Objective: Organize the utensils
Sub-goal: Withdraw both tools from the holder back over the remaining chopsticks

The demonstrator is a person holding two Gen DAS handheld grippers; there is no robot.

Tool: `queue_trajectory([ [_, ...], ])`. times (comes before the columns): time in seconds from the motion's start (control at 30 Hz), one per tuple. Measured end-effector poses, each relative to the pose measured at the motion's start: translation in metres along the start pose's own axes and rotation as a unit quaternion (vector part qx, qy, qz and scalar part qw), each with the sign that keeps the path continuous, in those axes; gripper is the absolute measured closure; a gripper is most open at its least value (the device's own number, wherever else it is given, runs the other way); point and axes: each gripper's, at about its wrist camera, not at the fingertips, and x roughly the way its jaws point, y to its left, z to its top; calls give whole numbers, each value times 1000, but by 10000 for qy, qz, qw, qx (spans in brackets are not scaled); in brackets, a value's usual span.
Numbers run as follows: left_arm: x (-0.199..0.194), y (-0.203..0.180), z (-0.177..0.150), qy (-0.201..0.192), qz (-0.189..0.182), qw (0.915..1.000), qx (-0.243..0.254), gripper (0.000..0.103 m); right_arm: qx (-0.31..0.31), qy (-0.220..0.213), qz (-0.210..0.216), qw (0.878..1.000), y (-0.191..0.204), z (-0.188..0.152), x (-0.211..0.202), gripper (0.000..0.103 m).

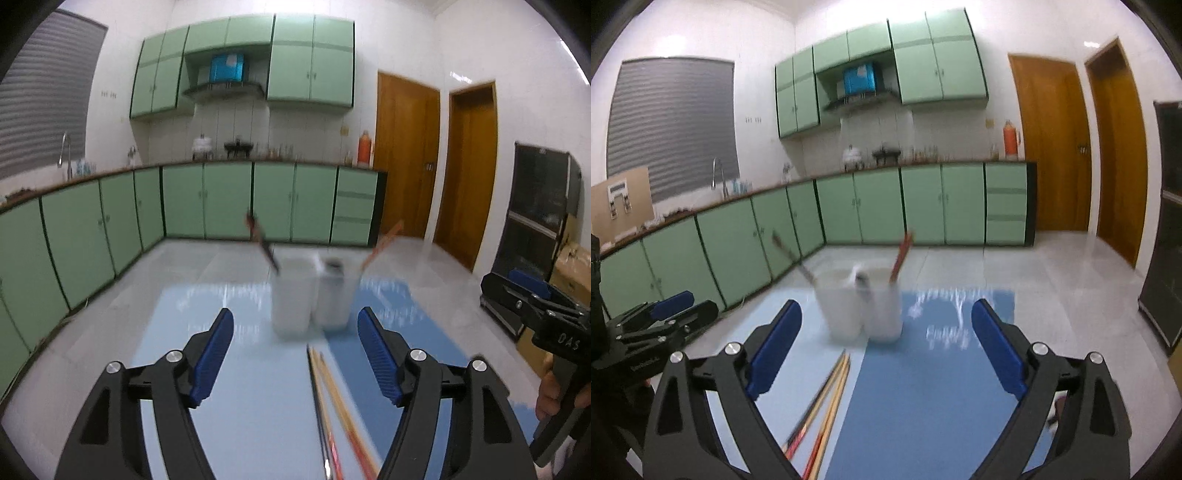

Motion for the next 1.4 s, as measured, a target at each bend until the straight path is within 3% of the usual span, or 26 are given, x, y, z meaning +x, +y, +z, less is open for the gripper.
queue_trajectory([
  [0.3,6,3,-70,740,158,9971,21,35,138,534,-124,9984,17,-65,3,13],
  [0.63,8,3,-118,1353,167,9906,104,35,77,1342,-74,9909,29,-123,13,13],
  [1.0,2,9,-138,1514,214,9882,73,35,-243,1654,79,9859,53,-152,9,28],
  [1.4,2,23,-154,1667,293,9855,-149,35,-183,1797,-165,9834,57,-166,12,42],
])
